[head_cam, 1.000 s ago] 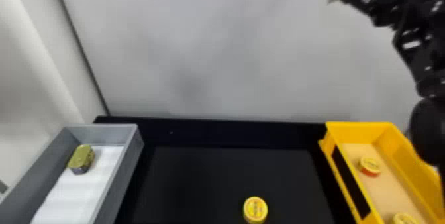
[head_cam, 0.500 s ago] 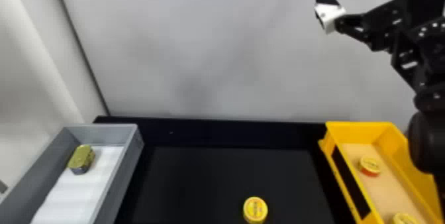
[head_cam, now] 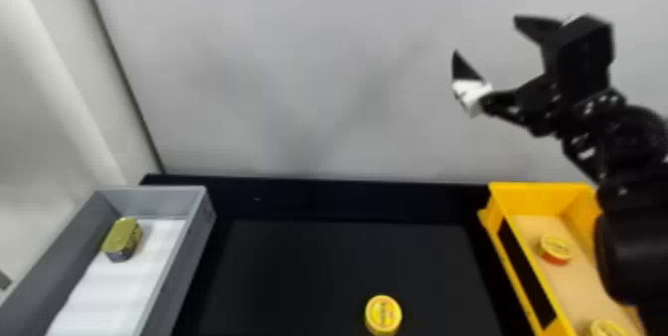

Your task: Pick up the round yellow can and place it in the yellow rectangular box

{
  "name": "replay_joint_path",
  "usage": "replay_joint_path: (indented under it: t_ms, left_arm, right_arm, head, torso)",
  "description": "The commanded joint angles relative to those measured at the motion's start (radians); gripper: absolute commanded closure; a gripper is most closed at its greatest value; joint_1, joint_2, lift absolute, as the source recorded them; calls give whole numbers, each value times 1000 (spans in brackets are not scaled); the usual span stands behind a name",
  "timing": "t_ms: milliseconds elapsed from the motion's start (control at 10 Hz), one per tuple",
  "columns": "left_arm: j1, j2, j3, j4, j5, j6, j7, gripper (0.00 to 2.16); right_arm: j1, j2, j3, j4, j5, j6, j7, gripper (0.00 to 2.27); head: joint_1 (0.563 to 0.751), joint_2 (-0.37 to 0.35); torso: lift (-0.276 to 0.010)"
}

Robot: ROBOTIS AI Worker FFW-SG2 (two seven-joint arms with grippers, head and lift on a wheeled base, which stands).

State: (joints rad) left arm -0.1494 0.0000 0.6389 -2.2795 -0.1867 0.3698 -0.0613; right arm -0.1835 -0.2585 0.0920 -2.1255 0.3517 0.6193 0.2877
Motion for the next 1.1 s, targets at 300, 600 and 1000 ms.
replay_joint_path:
  t_ms: [300, 600, 1000]
  left_arm:
    - [-7, -3, -8, 37, -2, 3, 0, 131]
    - [-6, -3, -8, 72, 1, 6, 0, 131]
    - [2, -3, -13, 106, -11, 9, 1, 131]
  right_arm:
    - [101, -30, 57, 71, -137, -13, 15, 117]
    - [122, -36, 58, 58, -148, 44, 61, 117]
    - [148, -38, 45, 41, -123, 151, 148, 117]
  head:
    - [629, 12]
    - [629, 12]
    - [629, 12]
  torso:
    - [-55]
    - [-55]
    - [-55]
